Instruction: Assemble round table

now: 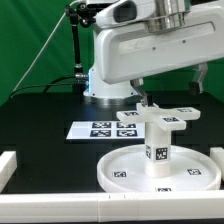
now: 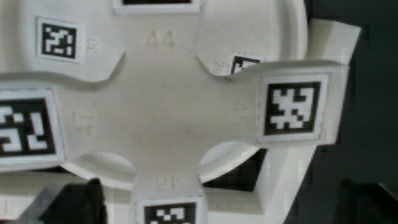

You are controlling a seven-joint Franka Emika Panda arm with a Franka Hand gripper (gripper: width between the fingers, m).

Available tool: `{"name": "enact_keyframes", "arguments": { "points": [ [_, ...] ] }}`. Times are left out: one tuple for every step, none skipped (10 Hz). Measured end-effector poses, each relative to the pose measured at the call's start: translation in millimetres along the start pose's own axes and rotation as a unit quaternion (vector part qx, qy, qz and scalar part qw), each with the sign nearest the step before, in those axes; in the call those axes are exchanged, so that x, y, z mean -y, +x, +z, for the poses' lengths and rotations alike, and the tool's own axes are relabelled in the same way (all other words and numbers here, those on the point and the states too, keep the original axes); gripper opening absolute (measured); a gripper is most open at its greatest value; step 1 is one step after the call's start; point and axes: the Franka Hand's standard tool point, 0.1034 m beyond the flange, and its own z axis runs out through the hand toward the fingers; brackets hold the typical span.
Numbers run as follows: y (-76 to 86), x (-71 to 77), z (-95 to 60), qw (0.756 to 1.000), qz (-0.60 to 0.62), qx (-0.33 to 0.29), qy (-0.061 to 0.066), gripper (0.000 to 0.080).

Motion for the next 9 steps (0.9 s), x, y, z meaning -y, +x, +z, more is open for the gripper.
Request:
{"name": "enact_keyframes", "arguments": {
  "points": [
    [-0.4,0.4,1.3,0.998,-0.068,0.009,-0.009,0.0649],
    [-0.1,-0.3,3.0,0.994,-0.107,0.015,-0.013,0.0649],
    [-0.4,-1.7,2.6,0.993,-0.119,0.015,-0.013,0.0649],
    [-0.9,-3.0,2.9,0.987,-0.16,0.016,-0.014,0.0649],
    [-1.1,-3.5,2.9,0.982,-0.188,0.017,-0.013,0.0649],
    [-1.3,-4.1,3.0,0.979,-0.205,0.017,-0.013,0.0649],
    [-3.3,-6.4,5.2,0.963,-0.267,0.021,-0.012,0.0649],
    [-3.8,-8.1,6.6,0.949,-0.314,0.023,-0.015,0.0649],
    [-4.6,-9.3,8.8,0.938,-0.344,0.024,-0.019,0.0649]
  ]
}}
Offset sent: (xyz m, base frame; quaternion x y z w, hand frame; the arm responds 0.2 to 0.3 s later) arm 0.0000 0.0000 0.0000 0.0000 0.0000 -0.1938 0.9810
